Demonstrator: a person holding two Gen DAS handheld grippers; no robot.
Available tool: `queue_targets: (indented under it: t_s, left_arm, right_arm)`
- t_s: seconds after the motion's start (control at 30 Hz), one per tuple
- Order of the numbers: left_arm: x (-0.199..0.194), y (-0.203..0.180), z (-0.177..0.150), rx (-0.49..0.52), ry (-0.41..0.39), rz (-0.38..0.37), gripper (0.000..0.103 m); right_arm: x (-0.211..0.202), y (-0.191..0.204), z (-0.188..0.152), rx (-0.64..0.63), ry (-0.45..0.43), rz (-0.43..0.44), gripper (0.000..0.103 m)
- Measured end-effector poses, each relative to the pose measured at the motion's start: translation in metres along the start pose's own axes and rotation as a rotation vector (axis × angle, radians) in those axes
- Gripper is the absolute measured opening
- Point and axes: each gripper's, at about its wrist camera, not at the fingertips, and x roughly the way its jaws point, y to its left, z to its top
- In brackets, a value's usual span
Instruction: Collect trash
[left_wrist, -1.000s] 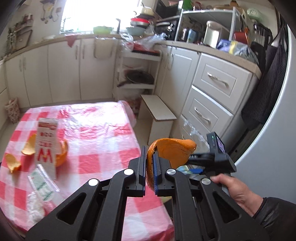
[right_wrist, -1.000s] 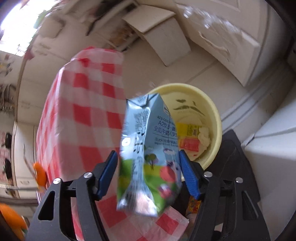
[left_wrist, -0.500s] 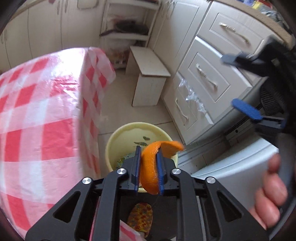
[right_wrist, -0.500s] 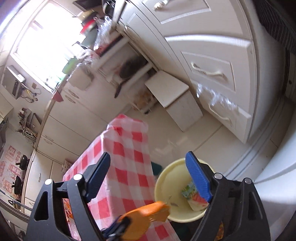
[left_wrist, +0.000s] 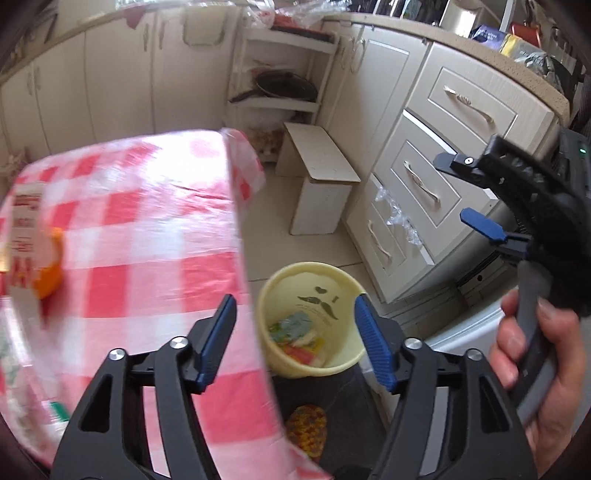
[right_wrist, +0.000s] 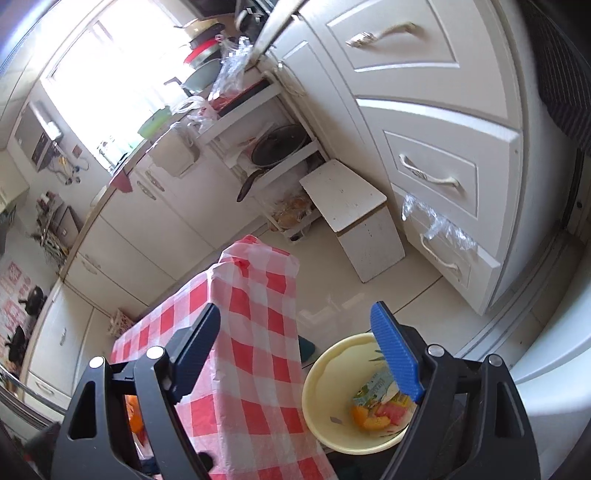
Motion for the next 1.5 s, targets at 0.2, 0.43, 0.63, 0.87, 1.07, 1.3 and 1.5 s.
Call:
queue_targets:
  t_s: [0.2, 0.43, 0.63, 0.87, 1.07, 1.3, 1.5]
  left_arm:
    - [-0.094, 0.055, -0.023, 0.035, -0.110, 0.173, 0.087]
    - [-0.178, 0.116, -0.059, 0.006, -0.179, 0.336, 0.090]
    - [-0.242, 0.151, -0.088, -0.014, -0.235, 0.392, 0.093]
    - [-0.311, 0.177, -0.120, -0.051, -0.315, 0.427, 0.095]
    - [-0.349, 0.187, -0.144, -0.069, -0.354, 0.421, 0.095]
    - [-0.371, 0.202, -0.162, -0.110, -0.364, 0.429, 0.095]
    - [-0.379, 0.201, -0.170, -0.100, -0.366, 0.450, 0.095]
  right_arm:
    - [-0.036, 0.057, -0.026, -0.183, -0.067, 0.030, 0.081]
    - [-0.110, 0.123, -0.099, -0.381, -0.192, 0.127, 0.093]
    - [-0.149, 0.165, -0.164, -0.474, -0.235, 0.188, 0.094]
    - [-0.222, 0.219, -0.208, -0.551, -0.308, 0.263, 0.096]
    - [-0.268, 0.249, -0.238, -0.605, -0.333, 0.269, 0.096]
    - [-0.280, 0.259, -0.261, -0.622, -0.315, 0.268, 0.096]
    - [-0.282, 0.263, -0.273, -0.632, -0.298, 0.269, 0.096]
